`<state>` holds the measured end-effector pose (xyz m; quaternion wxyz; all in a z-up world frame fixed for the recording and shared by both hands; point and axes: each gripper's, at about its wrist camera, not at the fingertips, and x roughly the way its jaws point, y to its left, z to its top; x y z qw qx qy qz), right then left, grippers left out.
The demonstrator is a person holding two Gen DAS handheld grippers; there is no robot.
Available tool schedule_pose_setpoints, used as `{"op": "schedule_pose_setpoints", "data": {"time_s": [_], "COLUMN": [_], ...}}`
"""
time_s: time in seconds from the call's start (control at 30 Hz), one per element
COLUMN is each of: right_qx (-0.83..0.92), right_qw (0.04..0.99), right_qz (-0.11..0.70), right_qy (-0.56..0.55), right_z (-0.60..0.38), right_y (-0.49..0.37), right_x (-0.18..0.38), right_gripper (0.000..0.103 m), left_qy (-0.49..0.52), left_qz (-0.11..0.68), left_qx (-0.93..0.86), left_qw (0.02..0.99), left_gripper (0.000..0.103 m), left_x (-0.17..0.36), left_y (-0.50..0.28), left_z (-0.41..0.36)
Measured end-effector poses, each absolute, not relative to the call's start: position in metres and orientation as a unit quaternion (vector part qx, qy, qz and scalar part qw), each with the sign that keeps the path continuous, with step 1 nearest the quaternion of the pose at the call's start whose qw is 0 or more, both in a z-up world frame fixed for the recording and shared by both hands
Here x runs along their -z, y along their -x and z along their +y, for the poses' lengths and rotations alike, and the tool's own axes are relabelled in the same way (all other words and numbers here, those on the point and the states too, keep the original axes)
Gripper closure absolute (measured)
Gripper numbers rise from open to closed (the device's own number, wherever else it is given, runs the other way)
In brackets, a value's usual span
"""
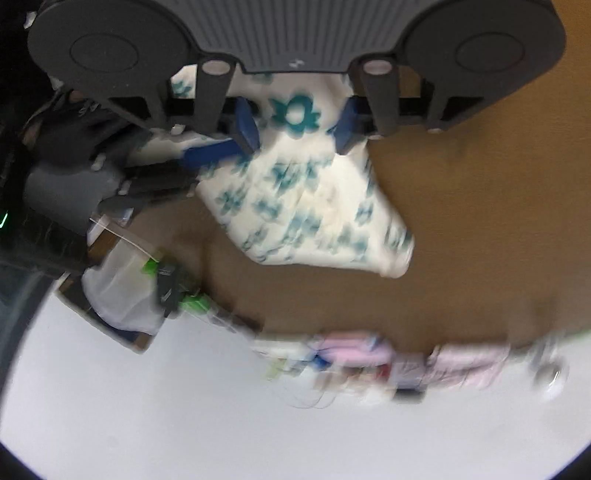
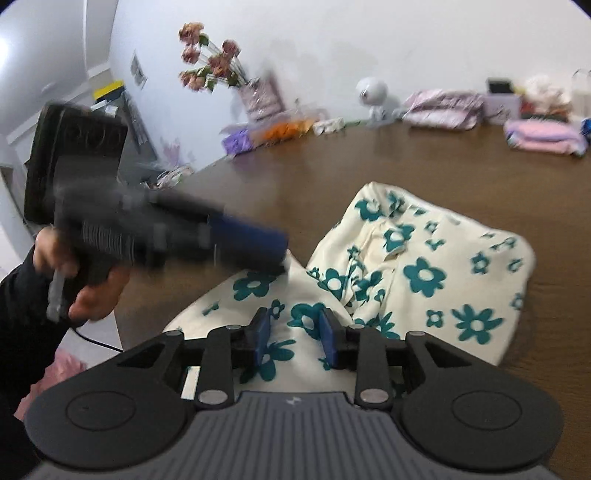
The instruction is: Fold clothes
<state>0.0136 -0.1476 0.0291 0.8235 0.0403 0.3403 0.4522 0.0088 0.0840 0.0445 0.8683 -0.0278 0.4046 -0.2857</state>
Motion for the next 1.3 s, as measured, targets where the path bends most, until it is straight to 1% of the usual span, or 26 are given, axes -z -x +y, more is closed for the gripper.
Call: {"op": "schedule_pose_setpoints", "data": {"time_s": [0.17,0.3,0.4,0.5,0.57,0.63,0.67,0.77,0.8,0.87,1.0,1.23,1.3], "right_qx": [-0.453,-0.432,-0.398,-0.391,-0.400,-0.418,-0.427,-0.457,-0.467,-0.481,-0.498,-0.511,-0.510], "right_qw": [0.826,0.846,0.857,0.852,0.846,0.833,0.827,0.802,0.794,0.784,0.773,0.766,0.766], "right_qz": [0.336,0.312,0.325,0.346,0.353,0.361,0.366,0.383,0.389,0.392,0.393,0.389,0.390], "right_qy": [-0.005,-0.011,-0.037,-0.034,-0.015,-0.008,-0.002,0.001,-0.002,0.003,0.026,0.036,0.035], "right_z": [-0.147,-0.181,-0.197,-0.184,-0.174,-0.171,-0.169,-0.167,-0.167,-0.167,-0.163,-0.160,-0.162], "right_y": [-0.006,0.019,0.023,0.019,0.015,0.007,0.002,-0.013,-0.016,-0.018,-0.015,0.018,0.030], "right_x": [-0.037,-0.056,-0.052,-0.042,-0.038,-0.036,-0.036,-0.032,-0.031,-0.030,-0.032,-0.033,-0.034], "right_gripper": [0.072,0.072,0.072,0.071,0.071,0.068,0.066,0.065,0.065,0.065,0.065,0.065,0.065], "left_qy": [0.099,0.084,0.086,0.063,0.052,0.018,-0.023,-0.178,-0.223,-0.297,-0.415,-0.474,-0.478], "left_qz": [0.409,0.400,0.407,0.395,0.365,0.324,0.305,0.240,0.216,0.174,0.171,0.152,0.150], "left_qx": [0.275,0.271,0.276,0.277,0.284,0.318,0.344,0.391,0.400,0.414,0.429,0.428,0.439], "left_qw": [0.864,0.871,0.867,0.874,0.885,0.891,0.888,0.870,0.862,0.843,0.784,0.755,0.746], "left_gripper": [0.068,0.069,0.069,0.069,0.062,0.032,0.028,0.023,0.018,0.018,0.018,0.019,0.020], "left_x": [-0.030,-0.030,-0.030,-0.037,-0.048,-0.062,-0.068,-0.076,-0.075,-0.063,-0.031,-0.011,-0.007], "left_y": [0.005,0.018,0.020,0.026,0.037,0.055,0.068,0.106,0.117,0.133,0.143,0.154,0.154], "left_z": [0.101,0.098,0.097,0.099,0.105,0.106,0.101,0.074,0.064,0.050,0.038,0.043,0.045]}}
